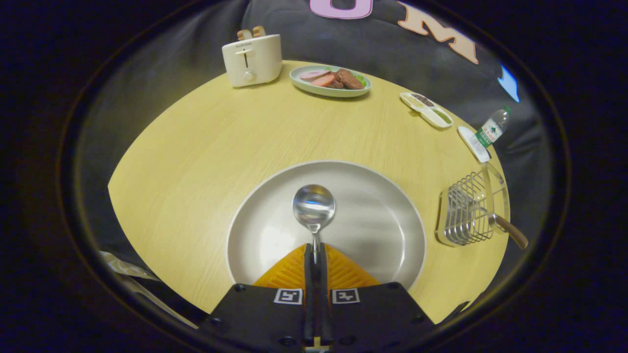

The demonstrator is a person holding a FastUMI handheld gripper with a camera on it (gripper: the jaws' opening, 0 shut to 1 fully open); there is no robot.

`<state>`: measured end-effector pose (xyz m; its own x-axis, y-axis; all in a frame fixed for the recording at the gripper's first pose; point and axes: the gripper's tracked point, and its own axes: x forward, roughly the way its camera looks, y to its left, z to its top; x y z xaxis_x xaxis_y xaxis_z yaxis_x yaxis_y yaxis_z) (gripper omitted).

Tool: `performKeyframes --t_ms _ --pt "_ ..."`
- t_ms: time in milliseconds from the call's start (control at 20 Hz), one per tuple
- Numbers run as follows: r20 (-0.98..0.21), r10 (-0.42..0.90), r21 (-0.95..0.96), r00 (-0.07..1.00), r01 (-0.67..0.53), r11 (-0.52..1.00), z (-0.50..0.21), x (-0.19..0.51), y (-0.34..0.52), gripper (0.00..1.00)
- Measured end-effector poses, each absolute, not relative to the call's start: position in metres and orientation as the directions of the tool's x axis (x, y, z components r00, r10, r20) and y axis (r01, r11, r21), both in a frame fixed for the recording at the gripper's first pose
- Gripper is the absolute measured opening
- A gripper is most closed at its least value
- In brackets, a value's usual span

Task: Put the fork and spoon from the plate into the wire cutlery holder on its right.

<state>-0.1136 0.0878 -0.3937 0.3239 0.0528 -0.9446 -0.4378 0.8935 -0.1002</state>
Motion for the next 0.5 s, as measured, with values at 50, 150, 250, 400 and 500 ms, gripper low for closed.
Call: performKeyframes --t_ms 50,150,250,400,500 --pt "-0.945 0.058 -0.096 0.323 -0.443 0.891 -0.391 -0.114 0.087 0.08" --pt "-0.944 0.069 -0.091 0.323 -0.455 0.886 -0.385 -0.111 0.086 0.08" --pt "-0.945 0.079 -0.085 0.319 -0.468 0.879 -0.38 -0.11 0.086 0.08" --pt "-0.949 0.096 -0.069 0.301 -0.495 0.866 -0.375 -0.11 0.083 0.08" --pt "-0.952 0.096 -0.068 0.291 -0.507 0.859 -0.371 -0.111 0.081 0.08"
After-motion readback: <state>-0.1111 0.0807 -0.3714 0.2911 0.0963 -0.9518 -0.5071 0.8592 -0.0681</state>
